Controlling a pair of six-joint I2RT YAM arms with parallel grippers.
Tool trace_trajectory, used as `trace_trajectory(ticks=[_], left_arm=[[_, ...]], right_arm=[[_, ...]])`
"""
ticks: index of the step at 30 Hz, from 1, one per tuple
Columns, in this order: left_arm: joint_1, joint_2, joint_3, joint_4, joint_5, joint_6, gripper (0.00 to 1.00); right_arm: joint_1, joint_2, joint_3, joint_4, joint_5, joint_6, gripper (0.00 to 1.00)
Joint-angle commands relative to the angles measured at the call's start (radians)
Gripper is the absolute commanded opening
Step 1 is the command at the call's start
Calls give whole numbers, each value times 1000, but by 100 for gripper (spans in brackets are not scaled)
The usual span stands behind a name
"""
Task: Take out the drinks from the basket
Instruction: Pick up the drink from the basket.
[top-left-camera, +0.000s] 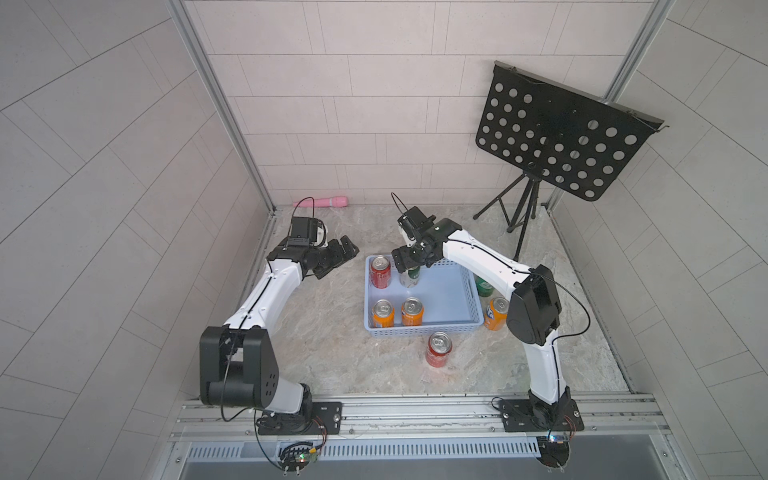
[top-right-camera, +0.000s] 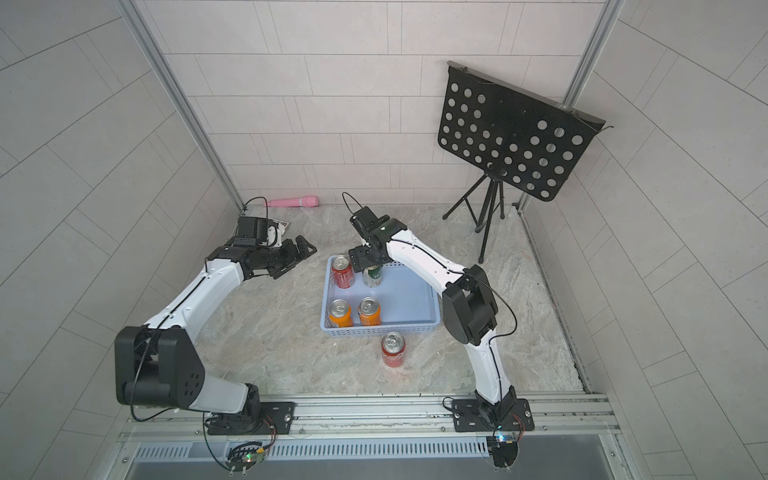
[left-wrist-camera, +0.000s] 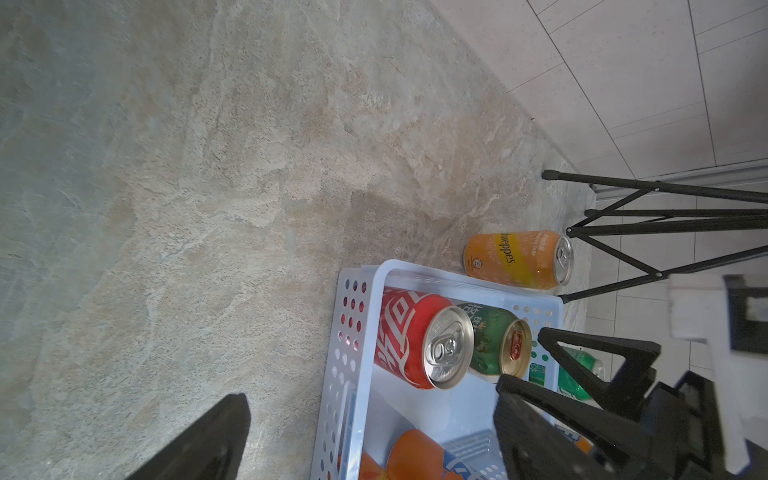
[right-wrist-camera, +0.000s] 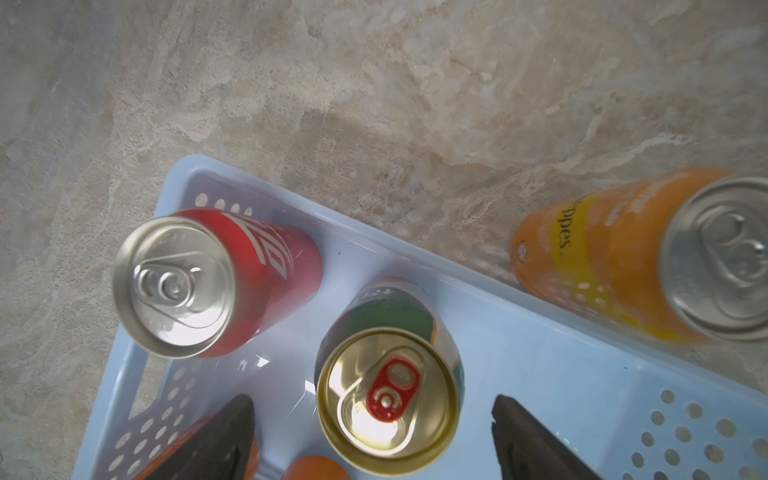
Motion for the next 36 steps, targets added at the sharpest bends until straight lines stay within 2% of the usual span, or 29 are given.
trace_trajectory(ticks=[1,10,22,30,36], left_arm=[[7,-6,-15,7,30,-7,100],[7,-13,-18,16,28,-11,100],[6,-20,-20,15,20,-10,100],[6,-26,-19,12,14,-5,100],[6,-25,-18,10,18,-5,100]], right_arm=[[-7,19,17,-36,15,-4,92],[-12,90,41,-32,20,6,91],[-12,100,12,-16,10,42,79],[-12,79,10,-13,-15,55,47],[-12,45,9,-24,-9,56,30]])
